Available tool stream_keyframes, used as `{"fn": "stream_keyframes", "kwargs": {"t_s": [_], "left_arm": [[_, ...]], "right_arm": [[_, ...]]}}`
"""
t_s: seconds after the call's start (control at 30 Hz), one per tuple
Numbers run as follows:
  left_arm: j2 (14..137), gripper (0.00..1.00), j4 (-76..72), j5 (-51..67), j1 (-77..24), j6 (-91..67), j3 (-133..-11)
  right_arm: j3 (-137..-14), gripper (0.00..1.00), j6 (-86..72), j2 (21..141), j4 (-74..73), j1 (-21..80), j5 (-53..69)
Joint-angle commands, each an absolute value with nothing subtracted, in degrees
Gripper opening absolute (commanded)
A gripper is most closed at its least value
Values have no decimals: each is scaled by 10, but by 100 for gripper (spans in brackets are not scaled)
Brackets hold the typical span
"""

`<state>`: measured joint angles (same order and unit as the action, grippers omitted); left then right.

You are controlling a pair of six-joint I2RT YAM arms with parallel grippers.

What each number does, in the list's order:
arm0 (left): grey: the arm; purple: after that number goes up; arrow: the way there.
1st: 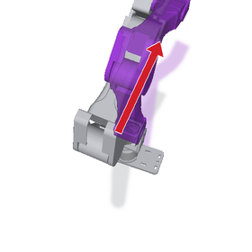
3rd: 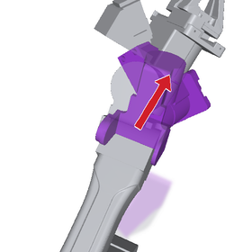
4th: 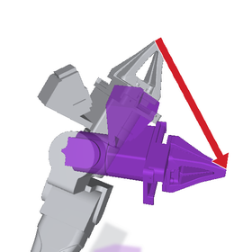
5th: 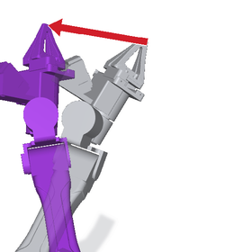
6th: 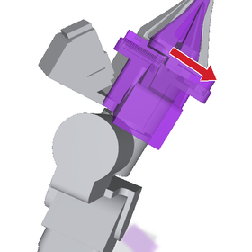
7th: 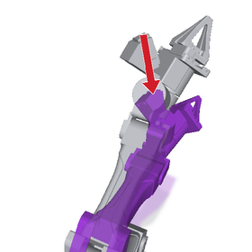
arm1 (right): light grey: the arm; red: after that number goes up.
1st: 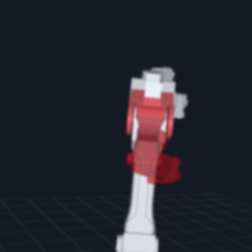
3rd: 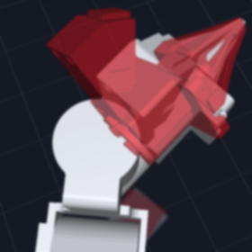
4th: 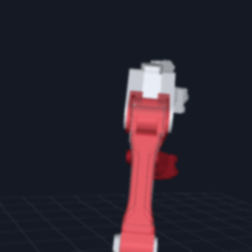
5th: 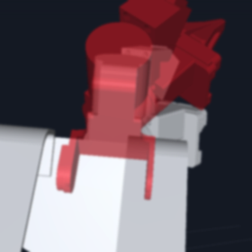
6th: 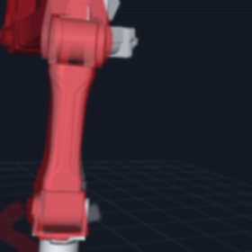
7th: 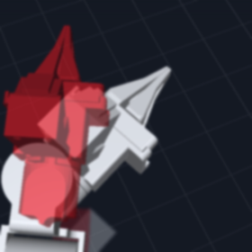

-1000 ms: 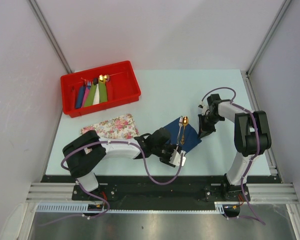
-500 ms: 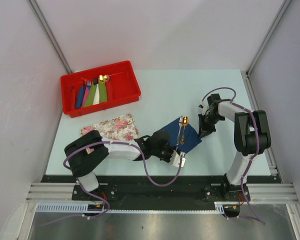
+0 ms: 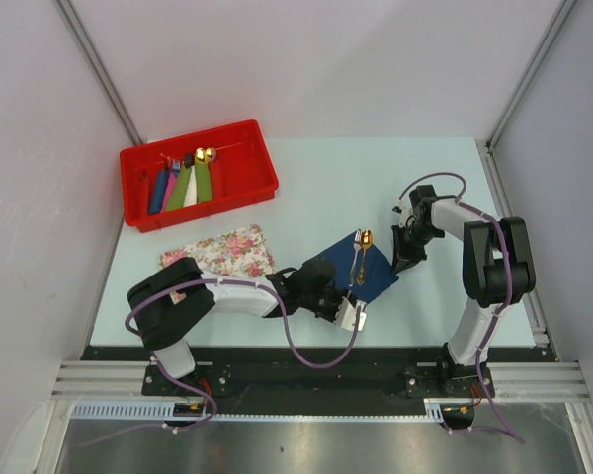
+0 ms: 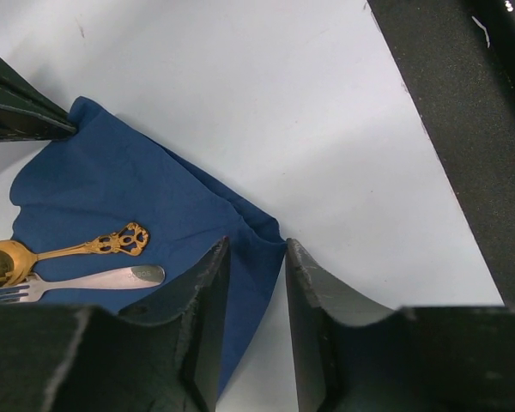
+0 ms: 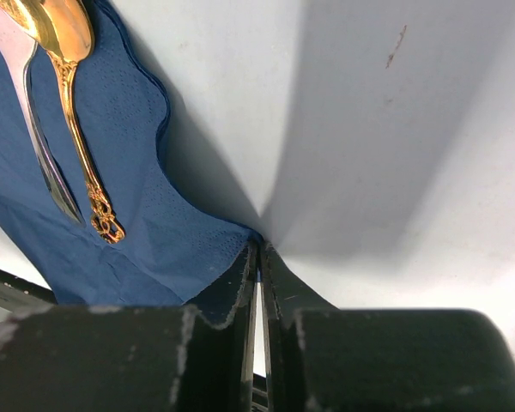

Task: Place the utensils on the paper napkin and roll it up

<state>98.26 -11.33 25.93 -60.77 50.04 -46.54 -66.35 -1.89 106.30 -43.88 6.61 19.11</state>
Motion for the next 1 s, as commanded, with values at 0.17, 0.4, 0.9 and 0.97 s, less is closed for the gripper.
{"fn": "stream_keyframes", "kwargs": {"t_s": [0.17, 0.4, 0.9, 0.97], "left_arm": [[962, 35, -134, 265, -615, 494, -458], [959, 12, -118, 280, -616, 497, -461], [983, 0, -37, 336, -620, 431, -517], [986, 1, -14, 341, -615, 418, -539]], "right_arm": [[-678, 9, -18, 1072, -433, 63, 172], [-681, 18, -17, 1068, -434, 64, 170], [-689, 51, 21, 1006, -456, 62, 190], [-687, 52, 25, 993, -458, 62, 210]]}}
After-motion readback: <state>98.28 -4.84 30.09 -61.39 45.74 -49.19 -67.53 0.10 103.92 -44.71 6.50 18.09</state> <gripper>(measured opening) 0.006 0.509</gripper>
